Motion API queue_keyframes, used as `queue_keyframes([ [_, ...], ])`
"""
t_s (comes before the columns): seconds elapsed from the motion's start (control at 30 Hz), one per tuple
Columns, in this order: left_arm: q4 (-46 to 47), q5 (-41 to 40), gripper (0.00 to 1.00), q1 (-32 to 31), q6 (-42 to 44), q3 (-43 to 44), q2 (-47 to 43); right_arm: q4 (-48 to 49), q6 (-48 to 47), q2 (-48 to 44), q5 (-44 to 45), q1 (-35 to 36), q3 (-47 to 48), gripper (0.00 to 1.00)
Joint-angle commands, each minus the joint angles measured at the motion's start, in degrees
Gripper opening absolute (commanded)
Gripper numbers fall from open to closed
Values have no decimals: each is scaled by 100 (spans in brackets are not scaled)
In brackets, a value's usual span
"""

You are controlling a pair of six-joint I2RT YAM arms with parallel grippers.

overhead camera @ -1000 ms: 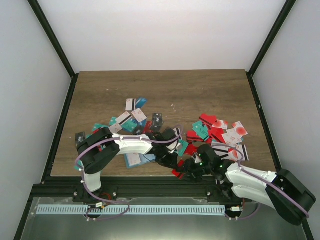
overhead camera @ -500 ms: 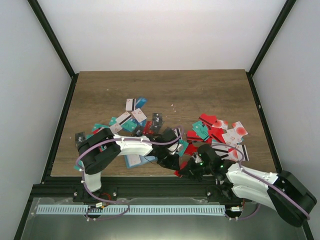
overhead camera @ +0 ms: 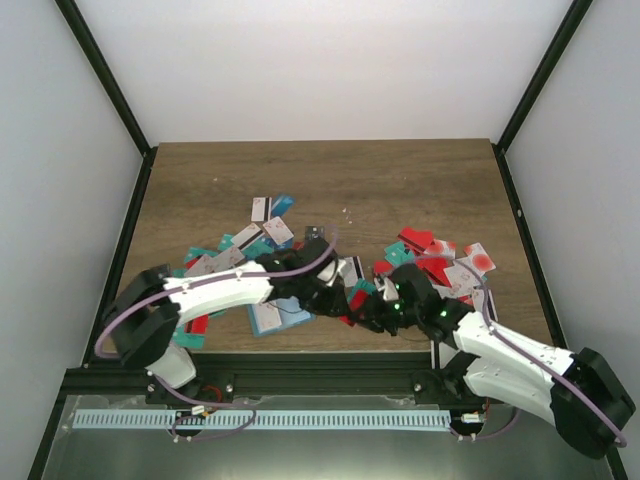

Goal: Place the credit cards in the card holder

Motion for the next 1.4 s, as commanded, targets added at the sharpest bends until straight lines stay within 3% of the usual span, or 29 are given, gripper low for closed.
queue_keyframes([
  [0.0, -476, -124, 16, 500, 134, 42, -786, -267, -1469, 172, 188, -103, 928, 1],
  [0.13, -615, 126, 17, 1156, 351, -111, -1488, -25, -2441, 449, -389, -208, 1512, 1],
  [0.27, -257, 878, 22, 1655, 448, -274, -2110, 396, -3134, 748, -1508, -233, 2003, 1],
  [0.5, 378, 1828, 26, 1975, 365, -375, -2705, 671, -3548, 1153, -2795, -236, 2623, 1],
  [0.83, 664, 2457, 20, 2146, 413, -460, -3151, 1191, -3348, 1303, -3347, -241, 2810, 1],
  [1.13, 530, 2730, 22, 2252, 505, -432, -3373, 1953, -2900, 1429, -3532, -251, 2813, 1],
  [1.37, 432, 2958, 4, 2321, 573, -345, -3367, 2264, -2772, 1581, -3632, -252, 2847, 1],
])
